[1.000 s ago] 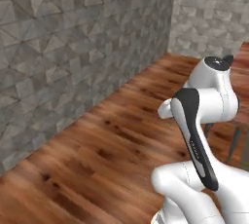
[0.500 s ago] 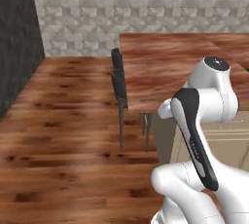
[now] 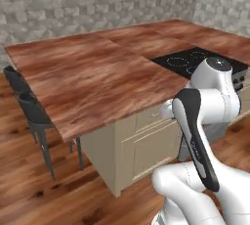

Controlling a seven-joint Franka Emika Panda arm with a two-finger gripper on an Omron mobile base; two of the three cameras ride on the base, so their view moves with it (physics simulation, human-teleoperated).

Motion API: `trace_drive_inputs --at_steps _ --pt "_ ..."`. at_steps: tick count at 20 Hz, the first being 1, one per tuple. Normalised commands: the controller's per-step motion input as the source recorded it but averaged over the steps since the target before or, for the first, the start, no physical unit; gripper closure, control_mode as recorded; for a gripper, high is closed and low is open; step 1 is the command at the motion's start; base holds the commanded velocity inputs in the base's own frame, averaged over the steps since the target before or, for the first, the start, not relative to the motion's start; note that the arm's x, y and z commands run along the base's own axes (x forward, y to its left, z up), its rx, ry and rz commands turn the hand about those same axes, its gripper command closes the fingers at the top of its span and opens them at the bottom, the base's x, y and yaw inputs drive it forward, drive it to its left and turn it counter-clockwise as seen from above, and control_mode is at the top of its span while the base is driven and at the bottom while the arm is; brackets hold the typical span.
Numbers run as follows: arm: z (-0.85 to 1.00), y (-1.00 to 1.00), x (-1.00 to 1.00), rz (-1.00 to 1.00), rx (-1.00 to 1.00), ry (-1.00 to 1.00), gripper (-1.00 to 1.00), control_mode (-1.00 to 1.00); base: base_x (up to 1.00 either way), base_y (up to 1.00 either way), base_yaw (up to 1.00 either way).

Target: Pick the eggplant from the microwave and place it on plate located on the counter.

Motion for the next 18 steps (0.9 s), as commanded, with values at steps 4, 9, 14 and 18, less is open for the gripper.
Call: trace_drive_inputs --at_steps 4,9,14,18 --pt "0.00 0.00 0.00 0.00 0.00 0.00 1.00 1.00 0.51 0.48 -0.77" --pt "0.00 0.00 0.00 0.00 0.00 0.00 1.00 1.00 0.59 0.54 -0.74" --pt "0.00 0.00 0.00 0.00 0.00 0.00 1.00 1.00 0.20 0.12 -0.84" --pt "0.00 0.00 0.00 0.00 0.00 0.00 1.00 1.00 0.00 -0.01 -0.90"
